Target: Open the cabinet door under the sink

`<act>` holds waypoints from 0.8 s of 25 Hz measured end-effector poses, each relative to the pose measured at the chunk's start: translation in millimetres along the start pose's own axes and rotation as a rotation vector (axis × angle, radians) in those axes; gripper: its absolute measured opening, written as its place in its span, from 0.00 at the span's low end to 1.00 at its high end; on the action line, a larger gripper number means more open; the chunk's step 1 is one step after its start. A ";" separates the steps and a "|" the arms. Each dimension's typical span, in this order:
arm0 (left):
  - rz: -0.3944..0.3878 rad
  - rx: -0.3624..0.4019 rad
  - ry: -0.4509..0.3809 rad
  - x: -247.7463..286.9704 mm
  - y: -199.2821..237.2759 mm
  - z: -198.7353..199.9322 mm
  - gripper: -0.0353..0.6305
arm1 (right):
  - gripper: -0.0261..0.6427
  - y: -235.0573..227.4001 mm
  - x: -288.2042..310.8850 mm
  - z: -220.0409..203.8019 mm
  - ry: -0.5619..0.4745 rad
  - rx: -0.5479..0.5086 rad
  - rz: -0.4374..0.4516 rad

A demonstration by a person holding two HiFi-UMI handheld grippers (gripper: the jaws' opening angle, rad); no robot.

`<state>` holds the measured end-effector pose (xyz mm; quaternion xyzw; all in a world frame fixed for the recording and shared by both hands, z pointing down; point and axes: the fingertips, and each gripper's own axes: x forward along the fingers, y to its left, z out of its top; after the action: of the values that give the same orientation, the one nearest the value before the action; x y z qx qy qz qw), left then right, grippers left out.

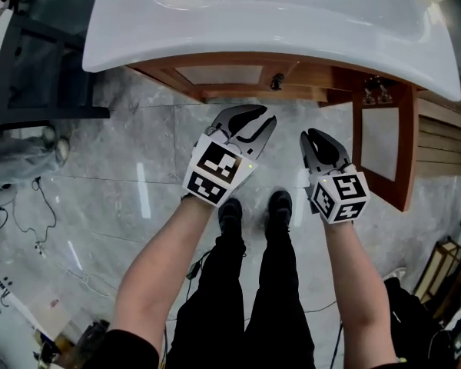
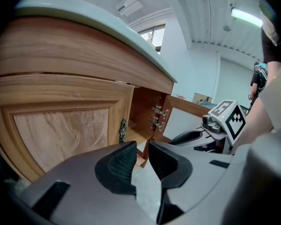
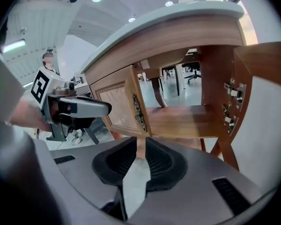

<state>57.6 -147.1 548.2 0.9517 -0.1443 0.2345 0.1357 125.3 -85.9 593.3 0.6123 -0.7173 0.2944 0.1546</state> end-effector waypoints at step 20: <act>0.255 -0.145 -0.007 76.7 39.1 -21.5 0.27 | 0.15 -60.0 29.4 -6.3 0.057 -0.037 0.092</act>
<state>100.7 -192.4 611.2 0.9141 -0.2812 0.2356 0.1726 176.6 -109.8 629.3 0.5669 -0.7454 0.3053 0.1727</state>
